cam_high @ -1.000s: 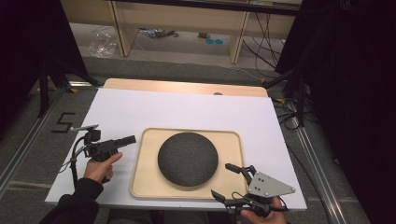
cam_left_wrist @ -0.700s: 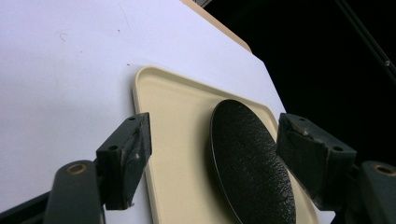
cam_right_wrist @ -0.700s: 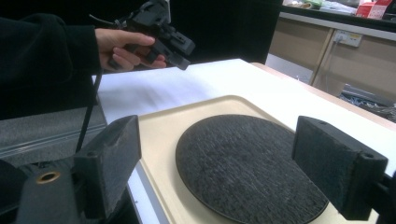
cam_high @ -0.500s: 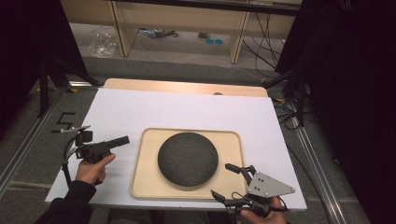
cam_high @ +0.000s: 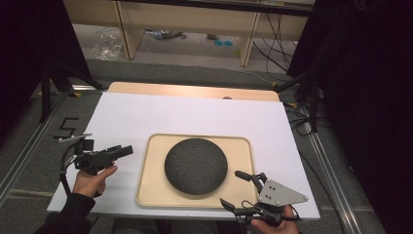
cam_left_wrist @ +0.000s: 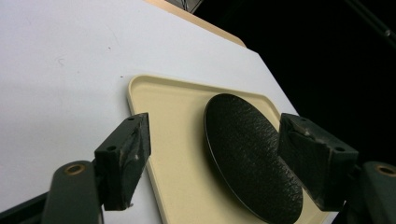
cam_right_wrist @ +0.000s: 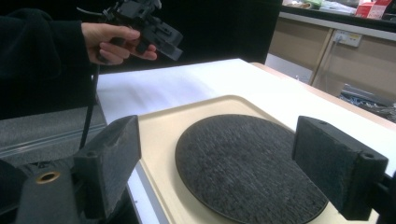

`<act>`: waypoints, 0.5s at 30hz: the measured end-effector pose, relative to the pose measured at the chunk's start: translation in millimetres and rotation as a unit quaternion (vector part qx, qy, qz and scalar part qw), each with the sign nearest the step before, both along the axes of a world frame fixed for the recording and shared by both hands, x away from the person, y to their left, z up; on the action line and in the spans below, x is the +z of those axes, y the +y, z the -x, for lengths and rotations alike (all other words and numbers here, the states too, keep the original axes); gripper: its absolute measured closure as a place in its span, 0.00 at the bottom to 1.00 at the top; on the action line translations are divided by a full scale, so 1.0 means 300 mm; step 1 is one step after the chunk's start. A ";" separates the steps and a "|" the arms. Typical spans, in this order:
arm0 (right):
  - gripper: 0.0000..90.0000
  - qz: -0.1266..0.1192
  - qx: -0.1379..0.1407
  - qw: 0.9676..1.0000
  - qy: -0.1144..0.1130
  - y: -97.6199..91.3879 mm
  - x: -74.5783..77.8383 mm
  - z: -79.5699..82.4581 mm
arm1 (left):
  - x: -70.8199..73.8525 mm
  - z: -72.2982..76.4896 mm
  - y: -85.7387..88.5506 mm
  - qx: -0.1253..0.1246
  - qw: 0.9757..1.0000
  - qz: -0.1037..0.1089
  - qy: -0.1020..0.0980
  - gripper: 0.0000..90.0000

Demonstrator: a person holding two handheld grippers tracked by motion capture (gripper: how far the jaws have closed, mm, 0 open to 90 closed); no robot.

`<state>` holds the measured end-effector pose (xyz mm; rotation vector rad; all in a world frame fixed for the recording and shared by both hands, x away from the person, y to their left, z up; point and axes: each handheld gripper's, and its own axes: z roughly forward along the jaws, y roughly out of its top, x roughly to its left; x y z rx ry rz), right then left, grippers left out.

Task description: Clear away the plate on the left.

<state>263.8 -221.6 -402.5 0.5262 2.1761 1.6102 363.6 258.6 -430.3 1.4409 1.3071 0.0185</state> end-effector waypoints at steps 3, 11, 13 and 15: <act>0.18 -0.001 -0.002 1.000 -0.001 -0.001 0.002 0.000 | 0.003 0.009 0.001 -0.005 1.000 -0.001 -0.001 0.29; 0.18 0.000 0.000 1.000 -0.001 -0.001 0.001 0.000 | 0.017 0.038 0.008 -0.007 1.000 -0.012 -0.014 0.29; 0.18 -0.002 -0.002 1.000 -0.001 -0.001 0.002 0.000 | 0.020 0.046 0.009 -0.014 1.000 -0.018 -0.020 0.28; 0.18 0.000 -0.001 1.000 0.000 0.000 0.000 0.000 | 0.025 0.055 0.011 -0.018 0.999 -0.026 -0.024 0.28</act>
